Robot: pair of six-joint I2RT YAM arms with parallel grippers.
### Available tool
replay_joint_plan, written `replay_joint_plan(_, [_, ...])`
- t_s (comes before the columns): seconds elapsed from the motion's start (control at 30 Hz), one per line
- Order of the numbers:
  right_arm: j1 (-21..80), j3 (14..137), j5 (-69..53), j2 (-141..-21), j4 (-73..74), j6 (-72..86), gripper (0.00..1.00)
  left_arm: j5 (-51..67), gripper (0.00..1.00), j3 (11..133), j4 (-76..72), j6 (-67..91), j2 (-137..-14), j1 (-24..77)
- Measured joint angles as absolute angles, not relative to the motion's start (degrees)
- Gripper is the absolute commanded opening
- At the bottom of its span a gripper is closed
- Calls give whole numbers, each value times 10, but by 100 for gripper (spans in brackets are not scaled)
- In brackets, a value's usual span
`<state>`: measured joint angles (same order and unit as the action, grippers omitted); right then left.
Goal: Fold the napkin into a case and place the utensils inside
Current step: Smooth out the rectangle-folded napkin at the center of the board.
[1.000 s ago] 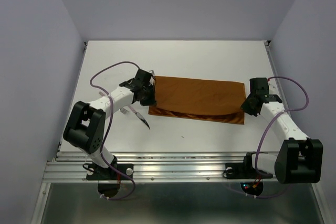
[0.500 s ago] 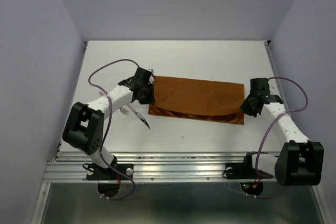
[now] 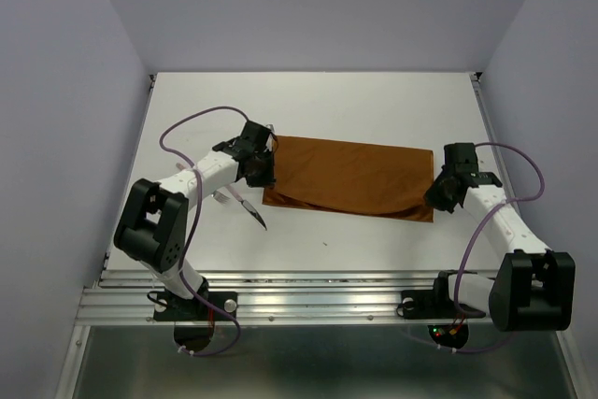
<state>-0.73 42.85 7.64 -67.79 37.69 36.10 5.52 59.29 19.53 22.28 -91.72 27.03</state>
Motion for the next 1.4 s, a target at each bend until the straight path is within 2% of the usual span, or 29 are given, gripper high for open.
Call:
replay_joint_plan(0.23, [-7, 429, 74, -679, 376, 367, 1, 55, 0, 593, 195, 223, -927, 270])
replay_joint_plan(0.3, [-7, 429, 75, -679, 376, 369, 7, 54, 0, 593, 195, 223, -928, 270])
replay_joint_plan(0.33, [-7, 429, 75, -679, 376, 370, 13, 54, 6, 593, 195, 223, -928, 270])
replay_joint_plan(0.37, [-7, 429, 75, -679, 376, 371, 34, 54, 24, 593, 195, 223, -928, 270])
replay_joint_plan(0.47, [-7, 429, 76, -679, 376, 373, 60, 55, 53, 593, 196, 220, -928, 270])
replay_joint_plan(0.5, [-7, 429, 75, -679, 377, 374, 65, 55, 64, 593, 196, 220, -928, 270])
replay_joint_plan(0.57, [-7, 429, 79, -679, 377, 375, 66, 56, 71, 593, 197, 220, -928, 270])
replay_joint_plan(0.63, [-7, 429, 86, -678, 378, 376, 66, 55, 71, 594, 200, 219, -928, 270])
replay_joint_plan(0.77, [-7, 429, 96, -672, 380, 374, 58, 51, 70, 613, 217, 218, -928, 270])
replay_joint_plan(0.83, [-7, 433, 98, -668, 380, 373, 48, 48, 68, 628, 222, 218, -927, 272])
replay_joint_plan(0.87, [-7, 435, 97, -668, 380, 372, 37, 47, 62, 635, 223, 219, -927, 273])
replay_joint_plan(1.0, [-7, 436, 81, -670, 371, 366, 12, 45, 54, 652, 222, 220, -927, 279])
replay_joint_plan(1.07, [-7, 441, 65, -684, 364, 364, 8, 47, 49, 659, 220, 223, -931, 283])
replay_joint_plan(1.2, [-7, 451, 46, -717, 343, 362, 7, 58, 45, 675, 203, 230, -964, 285])
replay_joint_plan(1.4, [-7, 451, 43, -776, 312, 362, 8, 67, 44, 684, 175, 238, -1034, 285])
